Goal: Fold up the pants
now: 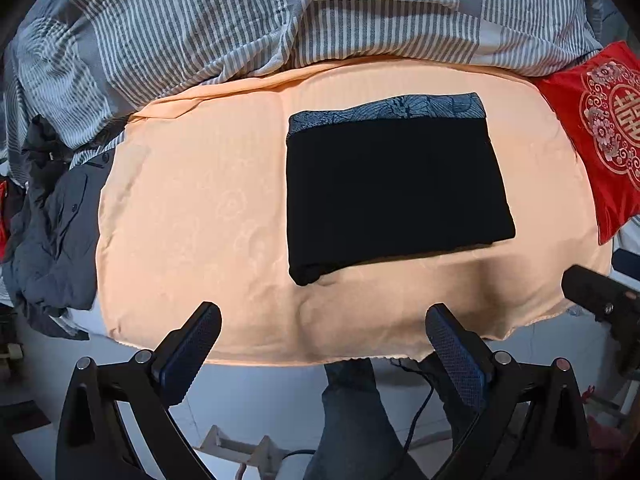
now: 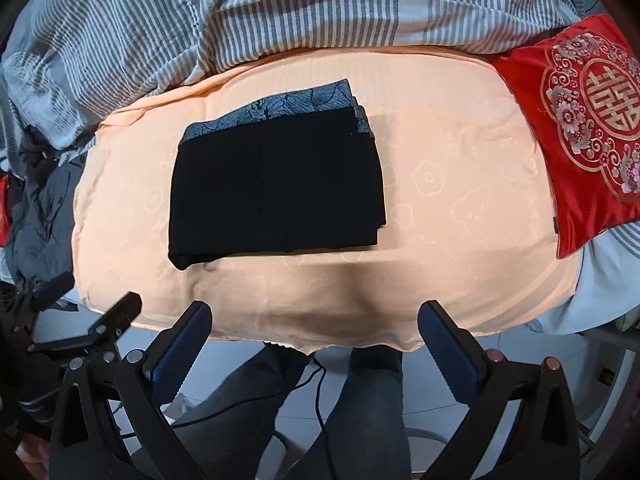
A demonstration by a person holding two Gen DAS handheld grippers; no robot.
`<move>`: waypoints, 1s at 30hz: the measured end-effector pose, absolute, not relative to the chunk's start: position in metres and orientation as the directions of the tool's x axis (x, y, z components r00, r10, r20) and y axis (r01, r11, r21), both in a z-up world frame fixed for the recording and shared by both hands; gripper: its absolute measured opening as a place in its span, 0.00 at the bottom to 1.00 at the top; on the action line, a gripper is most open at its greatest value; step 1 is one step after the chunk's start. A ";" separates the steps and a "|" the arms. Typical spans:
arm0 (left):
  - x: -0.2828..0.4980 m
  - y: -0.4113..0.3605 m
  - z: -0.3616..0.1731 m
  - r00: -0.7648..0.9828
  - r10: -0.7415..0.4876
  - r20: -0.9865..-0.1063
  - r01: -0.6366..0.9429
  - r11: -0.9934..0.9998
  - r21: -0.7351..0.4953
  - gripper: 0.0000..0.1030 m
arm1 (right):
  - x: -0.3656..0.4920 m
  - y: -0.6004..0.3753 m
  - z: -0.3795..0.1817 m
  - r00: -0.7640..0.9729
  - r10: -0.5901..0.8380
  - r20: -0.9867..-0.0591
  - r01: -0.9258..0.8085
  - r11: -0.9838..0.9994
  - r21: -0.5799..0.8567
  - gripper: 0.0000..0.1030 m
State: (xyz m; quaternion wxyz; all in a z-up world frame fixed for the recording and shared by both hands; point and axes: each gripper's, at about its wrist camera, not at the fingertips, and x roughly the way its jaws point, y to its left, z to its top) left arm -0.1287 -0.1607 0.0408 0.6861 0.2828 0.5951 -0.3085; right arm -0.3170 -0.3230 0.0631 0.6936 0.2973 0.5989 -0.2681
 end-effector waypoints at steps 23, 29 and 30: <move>-0.131 -0.175 0.061 0.130 -0.125 -0.984 0.752 0.659 0.016 1.00 | -0.308 -0.328 0.072 0.147 -0.014 -0.989 0.698 0.710 0.094 1.00; -0.131 -0.175 0.059 0.120 -0.123 -0.985 0.746 0.666 0.007 1.00 | -0.306 -0.327 0.072 0.143 -0.015 -0.990 0.692 0.717 0.089 1.00; -0.131 -0.174 0.059 0.118 -0.123 -0.985 0.745 0.667 0.006 1.00 | -0.305 -0.327 0.072 0.143 -0.015 -0.990 0.690 0.718 0.089 1.00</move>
